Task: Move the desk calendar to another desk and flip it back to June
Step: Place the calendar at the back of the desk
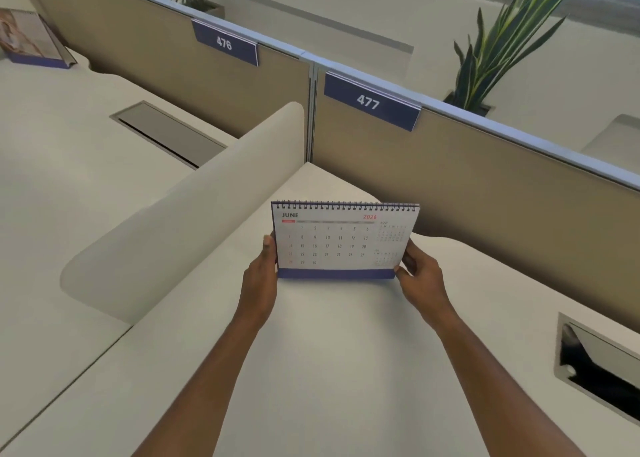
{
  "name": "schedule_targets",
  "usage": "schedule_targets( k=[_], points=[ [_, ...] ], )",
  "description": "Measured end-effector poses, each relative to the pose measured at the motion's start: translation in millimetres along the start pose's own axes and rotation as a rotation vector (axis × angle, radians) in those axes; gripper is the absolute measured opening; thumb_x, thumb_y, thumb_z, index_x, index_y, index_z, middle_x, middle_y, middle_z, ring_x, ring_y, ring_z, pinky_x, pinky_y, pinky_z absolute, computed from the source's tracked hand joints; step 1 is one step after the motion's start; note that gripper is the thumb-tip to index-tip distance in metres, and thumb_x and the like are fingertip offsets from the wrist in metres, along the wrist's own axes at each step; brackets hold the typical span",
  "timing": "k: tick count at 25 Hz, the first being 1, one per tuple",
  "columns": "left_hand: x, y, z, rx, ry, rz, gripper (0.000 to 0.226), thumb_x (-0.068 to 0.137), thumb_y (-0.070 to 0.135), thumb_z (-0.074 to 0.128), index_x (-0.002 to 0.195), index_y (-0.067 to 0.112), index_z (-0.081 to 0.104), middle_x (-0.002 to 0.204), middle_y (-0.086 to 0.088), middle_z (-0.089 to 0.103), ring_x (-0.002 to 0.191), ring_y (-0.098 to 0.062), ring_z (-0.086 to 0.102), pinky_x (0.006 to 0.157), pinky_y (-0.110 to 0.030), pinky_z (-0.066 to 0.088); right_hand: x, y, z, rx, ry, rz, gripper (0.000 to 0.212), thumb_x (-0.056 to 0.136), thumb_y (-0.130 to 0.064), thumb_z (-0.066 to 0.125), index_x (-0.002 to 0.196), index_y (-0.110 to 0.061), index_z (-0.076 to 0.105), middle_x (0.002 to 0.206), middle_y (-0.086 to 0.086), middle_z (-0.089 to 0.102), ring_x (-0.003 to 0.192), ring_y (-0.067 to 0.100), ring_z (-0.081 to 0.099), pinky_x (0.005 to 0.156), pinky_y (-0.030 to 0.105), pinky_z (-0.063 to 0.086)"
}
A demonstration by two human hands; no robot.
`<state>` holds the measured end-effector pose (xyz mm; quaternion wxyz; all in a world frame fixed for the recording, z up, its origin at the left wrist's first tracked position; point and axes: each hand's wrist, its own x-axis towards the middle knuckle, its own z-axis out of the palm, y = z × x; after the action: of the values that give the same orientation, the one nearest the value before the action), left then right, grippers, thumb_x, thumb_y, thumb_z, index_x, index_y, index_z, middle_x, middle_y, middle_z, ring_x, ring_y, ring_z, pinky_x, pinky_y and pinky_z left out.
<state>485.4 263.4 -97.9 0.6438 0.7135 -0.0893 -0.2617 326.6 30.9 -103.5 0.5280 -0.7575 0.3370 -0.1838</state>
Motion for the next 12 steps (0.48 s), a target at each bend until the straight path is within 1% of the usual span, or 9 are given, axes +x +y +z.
schedule_targets(
  k=[2, 3, 4, 5, 7, 9, 10, 11, 12],
  points=[
    [15, 0, 1, -0.001, 0.016, 0.012, 0.039, 0.079, 0.092, 0.024, 0.101, 0.086, 0.055, 0.114, 0.039, 0.066, 0.109, 0.019, 0.060, 0.102, -0.025, 0.044, 17, -1, 7, 0.014, 0.002, -0.005, 0.066, 0.093, 0.006, 0.063, 0.152, -0.019, 0.047, 0.142, -0.006, 0.060, 0.128, 0.011, 0.060, 0.109, 0.036, 0.048],
    [21, 1, 2, -0.001, 0.027, 0.021, 0.038, 0.078, 0.091, 0.024, 0.100, 0.087, 0.055, 0.109, 0.043, 0.066, 0.105, 0.022, 0.060, 0.100, -0.023, 0.043, 24, -2, 10, 0.020, 0.007, -0.008, 0.066, 0.093, 0.008, 0.062, 0.151, -0.018, 0.048, 0.141, -0.006, 0.061, 0.126, 0.010, 0.061, 0.109, 0.037, 0.048],
    [27, 1, 1, 0.000, 0.037, 0.026, 0.037, 0.079, 0.091, 0.024, 0.100, 0.087, 0.055, 0.106, 0.045, 0.067, 0.105, 0.022, 0.060, 0.102, -0.023, 0.043, 30, -2, 13, 0.024, 0.009, -0.011, 0.066, 0.092, 0.009, 0.061, 0.151, -0.017, 0.048, 0.140, -0.005, 0.061, 0.126, 0.011, 0.062, 0.109, 0.038, 0.049],
    [33, -1, 2, -0.001, 0.046, 0.023, 0.037, 0.080, 0.090, 0.025, 0.099, 0.086, 0.055, 0.108, 0.044, 0.067, 0.108, 0.020, 0.059, 0.106, -0.027, 0.043, 35, -1, 16, 0.030, 0.007, -0.010, 0.066, 0.092, 0.011, 0.060, 0.151, -0.016, 0.049, 0.141, -0.003, 0.062, 0.125, 0.012, 0.062, 0.109, 0.039, 0.049],
    [40, -3, 3, -0.005, 0.063, 0.014, 0.039, 0.082, 0.088, 0.026, 0.103, 0.082, 0.058, 0.122, 0.031, 0.068, 0.121, 0.004, 0.060, 0.116, -0.037, 0.043, 42, -1, 22, 0.039, 0.000, -0.008, 0.067, 0.090, 0.013, 0.058, 0.151, -0.015, 0.049, 0.142, 0.001, 0.063, 0.125, 0.013, 0.063, 0.108, 0.039, 0.050],
    [43, -7, 3, -0.009, 0.063, 0.005, 0.050, 0.086, 0.085, 0.028, 0.120, 0.070, 0.060, 0.136, 0.015, 0.067, 0.130, -0.011, 0.061, 0.118, -0.042, 0.044, 44, 4, 27, 0.051, 0.000, 0.004, 0.071, 0.090, 0.015, 0.057, 0.152, -0.017, 0.047, 0.143, 0.002, 0.063, 0.126, 0.014, 0.063, 0.107, 0.039, 0.051],
    [45, -9, 4, 0.010, 0.072, 0.009, 0.057, 0.090, 0.082, 0.028, 0.132, 0.060, 0.060, 0.138, 0.011, 0.067, 0.130, -0.014, 0.061, 0.117, -0.041, 0.045, 44, 6, 29, 0.053, 0.006, 0.013, 0.073, 0.090, 0.016, 0.055, 0.153, -0.018, 0.045, 0.143, 0.002, 0.063, 0.126, 0.015, 0.063, 0.106, 0.040, 0.052],
    [46, -12, 5, 0.059, 0.085, 0.032, 0.059, 0.096, 0.075, 0.029, 0.141, 0.050, 0.057, 0.138, 0.011, 0.067, 0.128, -0.013, 0.062, 0.114, -0.037, 0.048, 44, 9, 30, 0.050, 0.007, 0.023, 0.075, 0.089, 0.017, 0.053, 0.155, -0.019, 0.043, 0.143, 0.002, 0.062, 0.126, 0.016, 0.063, 0.106, 0.040, 0.052],
    [48, -15, 5, 0.126, 0.097, 0.066, 0.055, 0.102, 0.065, 0.032, 0.149, 0.044, 0.053, 0.137, 0.013, 0.066, 0.125, -0.011, 0.063, 0.111, -0.030, 0.049, 44, 11, 32, 0.039, 0.007, 0.029, 0.078, 0.089, 0.019, 0.049, 0.156, -0.020, 0.041, 0.143, 0.003, 0.062, 0.126, 0.017, 0.063, 0.105, 0.038, 0.052]
  ],
)
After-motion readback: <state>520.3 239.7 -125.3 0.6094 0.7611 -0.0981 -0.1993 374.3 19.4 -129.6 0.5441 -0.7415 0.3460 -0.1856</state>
